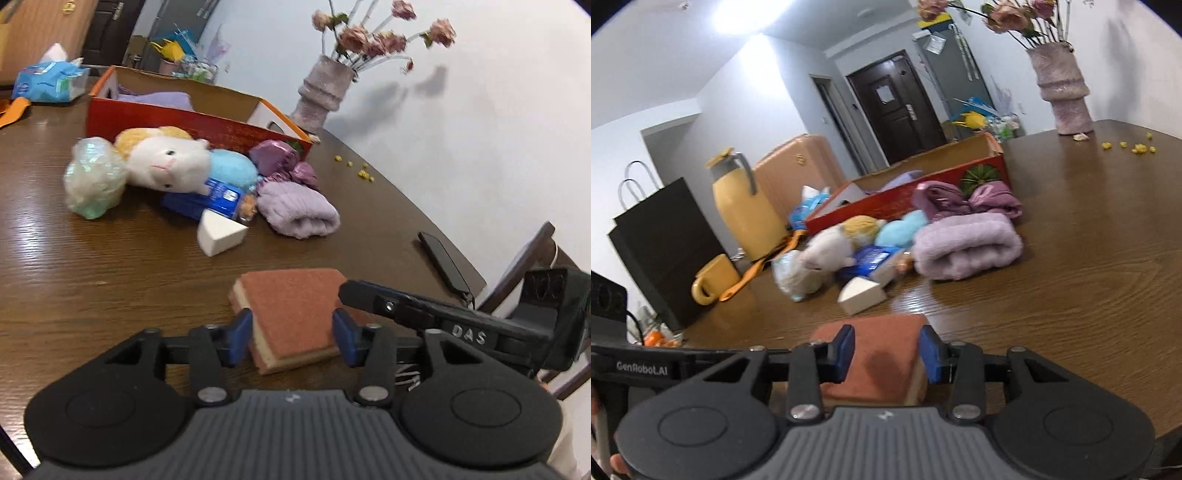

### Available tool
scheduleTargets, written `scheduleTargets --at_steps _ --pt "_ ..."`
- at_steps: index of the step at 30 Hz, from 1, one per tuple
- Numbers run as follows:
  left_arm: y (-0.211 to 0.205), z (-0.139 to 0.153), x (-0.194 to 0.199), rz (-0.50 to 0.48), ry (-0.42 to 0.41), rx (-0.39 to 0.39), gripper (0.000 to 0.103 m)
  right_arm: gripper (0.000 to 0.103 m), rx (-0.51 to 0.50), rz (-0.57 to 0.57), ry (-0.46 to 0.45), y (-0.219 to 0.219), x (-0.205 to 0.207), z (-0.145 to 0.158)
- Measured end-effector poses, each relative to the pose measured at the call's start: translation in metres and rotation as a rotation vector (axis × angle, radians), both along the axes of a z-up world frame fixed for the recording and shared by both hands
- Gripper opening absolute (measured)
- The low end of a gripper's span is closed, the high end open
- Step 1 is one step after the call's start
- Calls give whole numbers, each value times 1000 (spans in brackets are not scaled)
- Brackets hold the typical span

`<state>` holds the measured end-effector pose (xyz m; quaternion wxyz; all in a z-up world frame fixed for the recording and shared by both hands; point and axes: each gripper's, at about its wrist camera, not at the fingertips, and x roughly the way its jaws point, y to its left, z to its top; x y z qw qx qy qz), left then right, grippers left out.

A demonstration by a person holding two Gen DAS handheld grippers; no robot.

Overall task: Organize soft objects
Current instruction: 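Close both grippers on the brown-and-cream sponge block, then carry the sponge block into the box beside the pouch and release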

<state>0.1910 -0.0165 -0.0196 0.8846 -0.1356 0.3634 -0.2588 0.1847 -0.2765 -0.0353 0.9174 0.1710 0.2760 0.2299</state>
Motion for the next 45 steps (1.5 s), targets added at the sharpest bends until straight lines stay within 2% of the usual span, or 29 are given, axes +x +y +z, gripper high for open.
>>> scheduleTargets --at_steps 4,6,8,9,12,15,19,22,24,26,29,32,35,38,41,45 --pt "2 -6 9 50 35 -3 47 41 -21 -18 20 8 0 -4" --pt "-2 -10 12 36 49 -13 36 41 -14 -23 37 7 2 -7" --pt "-4 -12 11 27 47 -35 35 38 16 -19 54 3 3 -10" --pt "-3 -12 11 18 40 -49 31 38 15 -29 52 1 3 -9" --pt "1 6 18 -9 16 -120 29 36 10 -65 -5 -5 4 11" --pt "6 47 44 4 -87 -152 29 33 -31 -52 -147 -3 24 58" --pt "11 95 101 93 -249 -79 29 33 -66 -10 -247 17 96 111" --pt "18 106 167 151 -199 -51 29 33 -75 -11 -220 37 167 129" --pt "28 105 208 213 -154 -34 29 32 -60 12 -150 52 221 129" --pt "38 97 241 238 -104 -1 29 32 -39 22 -64 67 268 116" --pt "55 69 270 273 -16 49 29 32 -48 32 40 91 307 89" --pt "63 50 274 300 19 134 31 32 -96 75 95 115 320 63" --pt "61 47 268 281 -6 214 37 34 -127 104 137 133 324 52" --pt "61 58 260 271 -44 213 39 35 -182 126 134 147 322 49" --pt "60 72 253 283 -75 207 40 37 -194 135 129 146 312 50" --pt "61 93 231 297 -127 230 41 38 -194 116 70 123 288 81"
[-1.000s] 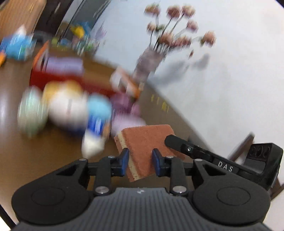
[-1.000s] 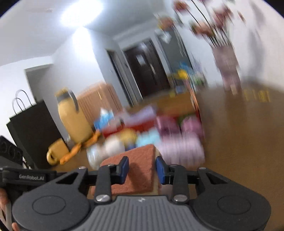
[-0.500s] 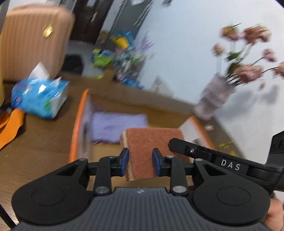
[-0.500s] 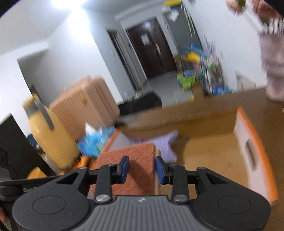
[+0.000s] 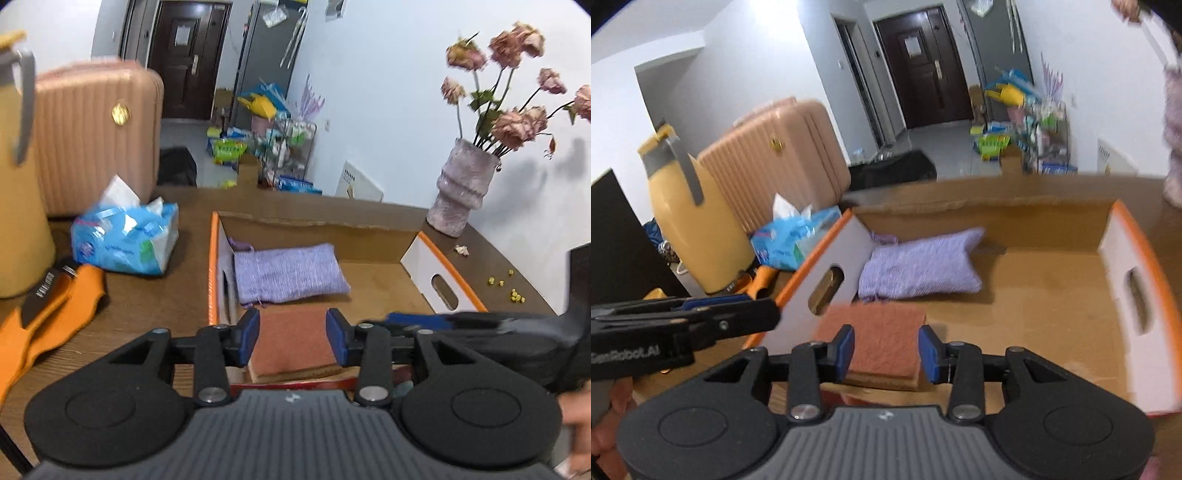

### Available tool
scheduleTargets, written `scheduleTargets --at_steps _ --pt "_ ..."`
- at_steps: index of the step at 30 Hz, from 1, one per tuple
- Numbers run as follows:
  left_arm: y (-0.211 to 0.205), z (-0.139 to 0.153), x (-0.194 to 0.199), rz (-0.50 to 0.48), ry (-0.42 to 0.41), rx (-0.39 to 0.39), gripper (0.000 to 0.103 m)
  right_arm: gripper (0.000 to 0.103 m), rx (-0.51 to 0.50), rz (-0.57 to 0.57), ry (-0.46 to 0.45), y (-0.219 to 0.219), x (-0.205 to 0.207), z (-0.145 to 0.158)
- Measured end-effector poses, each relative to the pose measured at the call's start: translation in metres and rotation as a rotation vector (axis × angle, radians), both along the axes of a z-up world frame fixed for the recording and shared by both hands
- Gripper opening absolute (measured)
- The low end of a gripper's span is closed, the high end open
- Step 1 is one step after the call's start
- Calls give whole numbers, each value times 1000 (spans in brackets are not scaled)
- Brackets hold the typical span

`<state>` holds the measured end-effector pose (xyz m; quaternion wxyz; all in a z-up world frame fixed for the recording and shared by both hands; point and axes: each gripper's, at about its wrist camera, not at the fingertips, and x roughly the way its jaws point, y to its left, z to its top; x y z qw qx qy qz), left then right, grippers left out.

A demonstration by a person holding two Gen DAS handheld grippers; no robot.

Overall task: Organize soft objects
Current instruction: 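Carry the sponge block into the box beside the pouch and release, then move both grippers back over the table toward the pink towel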

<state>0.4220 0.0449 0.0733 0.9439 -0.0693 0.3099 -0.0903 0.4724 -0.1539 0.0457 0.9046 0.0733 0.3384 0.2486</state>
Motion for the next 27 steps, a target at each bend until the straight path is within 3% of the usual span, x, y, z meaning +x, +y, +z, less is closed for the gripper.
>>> scheduleTargets --at_steps 5,9,13,15,18,22,27 --pt "9 36 -48 40 -103 52 51 57 -70 -44 -174 -50 -55 56" --pt "14 60 -90 64 -181 78 65 65 -93 -114 -263 -94 -99 87" --pt "1 76 -122 69 -231 73 70 67 -58 -157 -291 -121 -128 100" --pt "-7 78 -142 70 -278 88 81 67 -50 -160 -316 -124 -147 102" --pt "-20 69 -186 60 -361 143 88 73 -55 -158 -391 -124 -192 93" --pt "-32 31 -258 39 -469 169 101 83 -101 -163 -505 -116 -266 63" --pt "-42 -26 -324 -2 -463 136 103 86 -72 -141 -511 -109 -345 3"
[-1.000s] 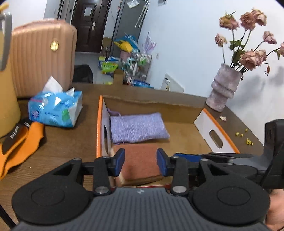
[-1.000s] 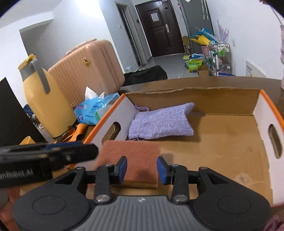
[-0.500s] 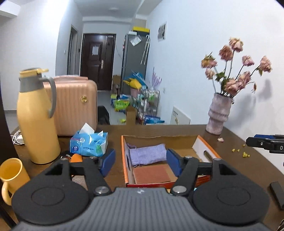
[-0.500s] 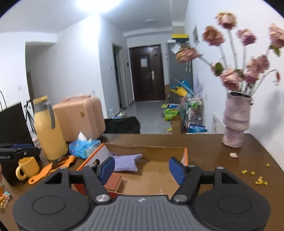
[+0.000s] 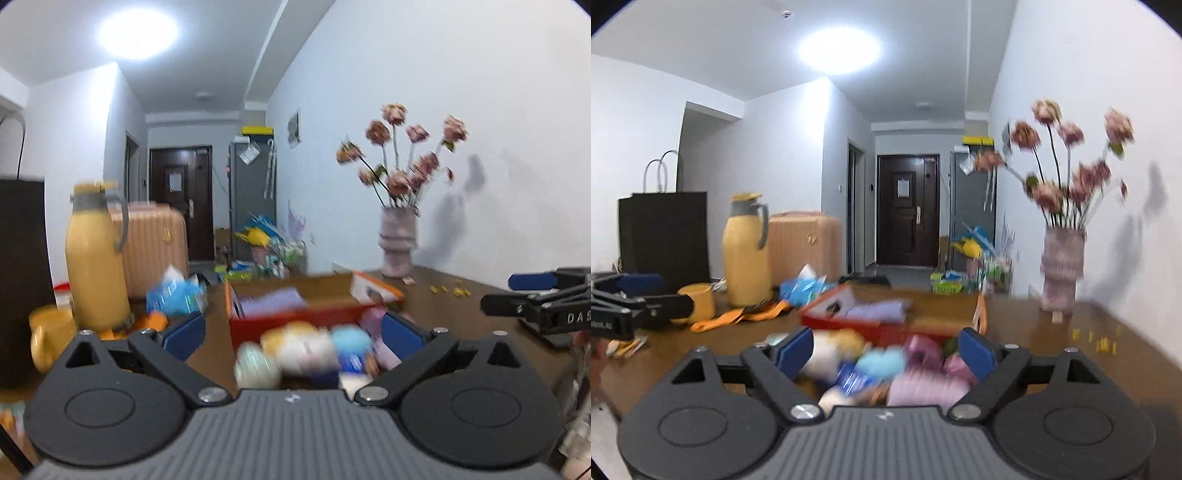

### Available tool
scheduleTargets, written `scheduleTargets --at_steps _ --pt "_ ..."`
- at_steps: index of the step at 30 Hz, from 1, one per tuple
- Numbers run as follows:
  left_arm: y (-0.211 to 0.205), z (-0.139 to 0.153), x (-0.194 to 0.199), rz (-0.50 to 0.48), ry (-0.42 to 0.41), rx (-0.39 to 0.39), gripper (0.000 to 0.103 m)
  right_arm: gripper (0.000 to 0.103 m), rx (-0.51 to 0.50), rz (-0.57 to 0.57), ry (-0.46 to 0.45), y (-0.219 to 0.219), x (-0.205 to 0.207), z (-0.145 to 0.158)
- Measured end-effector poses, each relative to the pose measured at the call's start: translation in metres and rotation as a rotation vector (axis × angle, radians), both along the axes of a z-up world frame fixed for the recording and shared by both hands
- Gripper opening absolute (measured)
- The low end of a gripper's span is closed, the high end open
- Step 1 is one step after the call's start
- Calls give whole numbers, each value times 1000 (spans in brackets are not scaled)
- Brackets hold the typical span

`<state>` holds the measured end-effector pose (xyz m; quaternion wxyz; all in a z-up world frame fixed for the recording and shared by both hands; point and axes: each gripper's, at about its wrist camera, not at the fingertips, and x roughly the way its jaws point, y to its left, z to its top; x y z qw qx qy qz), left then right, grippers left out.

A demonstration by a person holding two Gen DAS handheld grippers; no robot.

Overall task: Organize soft objects
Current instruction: 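Move both grippers back over the table toward the pink towel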

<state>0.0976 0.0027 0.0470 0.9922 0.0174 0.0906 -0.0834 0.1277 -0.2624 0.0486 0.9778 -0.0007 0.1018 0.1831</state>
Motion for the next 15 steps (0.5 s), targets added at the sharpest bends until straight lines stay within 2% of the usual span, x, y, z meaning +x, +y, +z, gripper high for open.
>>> scheduleTargets --at_steps 3,6,9,12,15 --pt "-7 -23 -7 -26 108 2 103 86 44 6 62 0 -25 -29" --pt "-16 -27 -1 -20 120 31 103 86 38 2 119 3 -28 -42" --pt "-19 -28 8 -34 128 0 103 86 44 -42 125 1 -22 -43" --pt "-24 -35 20 -53 172 -28 103 86 75 -66 153 -6 -11 -50" --pt "-38 -40 44 -142 212 -88 103 85 96 -98 196 -17 11 -59"
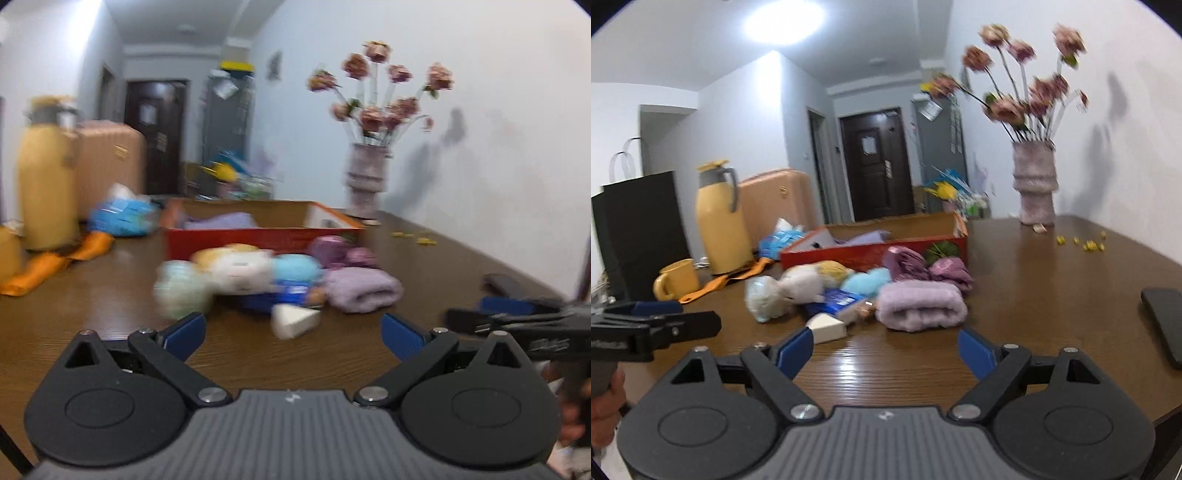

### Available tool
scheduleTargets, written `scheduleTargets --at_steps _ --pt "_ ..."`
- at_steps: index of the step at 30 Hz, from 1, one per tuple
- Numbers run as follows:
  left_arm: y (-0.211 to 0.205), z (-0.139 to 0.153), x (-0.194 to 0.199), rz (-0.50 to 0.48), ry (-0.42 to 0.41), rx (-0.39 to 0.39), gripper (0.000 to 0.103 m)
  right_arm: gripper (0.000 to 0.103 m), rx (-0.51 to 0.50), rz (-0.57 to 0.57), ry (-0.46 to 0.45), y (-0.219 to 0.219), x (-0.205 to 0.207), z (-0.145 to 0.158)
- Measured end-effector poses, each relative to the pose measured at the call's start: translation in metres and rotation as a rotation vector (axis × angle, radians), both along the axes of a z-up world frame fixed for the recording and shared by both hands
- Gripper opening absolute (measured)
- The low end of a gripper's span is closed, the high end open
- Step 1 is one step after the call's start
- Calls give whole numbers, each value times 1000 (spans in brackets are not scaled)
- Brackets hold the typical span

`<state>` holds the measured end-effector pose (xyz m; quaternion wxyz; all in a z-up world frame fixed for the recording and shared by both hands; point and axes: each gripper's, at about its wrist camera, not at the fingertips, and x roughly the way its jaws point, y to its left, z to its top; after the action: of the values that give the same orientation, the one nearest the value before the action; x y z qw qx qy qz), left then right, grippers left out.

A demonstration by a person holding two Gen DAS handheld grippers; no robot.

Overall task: Organize soft objects
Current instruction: 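Move both grippers back over the table toward the pink towel, then close both grippers on the rolled pink towel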

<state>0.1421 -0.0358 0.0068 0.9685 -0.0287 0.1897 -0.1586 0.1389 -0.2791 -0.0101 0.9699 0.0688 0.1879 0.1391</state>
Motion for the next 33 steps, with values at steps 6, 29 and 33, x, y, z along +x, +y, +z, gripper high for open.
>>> scheduleTargets --at_steps 6,29,33 --pt "-49 -2 86 -97 144 -75 68 70 112 -87 90 -36 77 -6" --pt "-53 -29 81 -214 296 -22 30 30 152 72 250 -21 109 -36" --pt "-33 -35 59 -195 320 -45 32 30 127 111 246 -4 81 -35"
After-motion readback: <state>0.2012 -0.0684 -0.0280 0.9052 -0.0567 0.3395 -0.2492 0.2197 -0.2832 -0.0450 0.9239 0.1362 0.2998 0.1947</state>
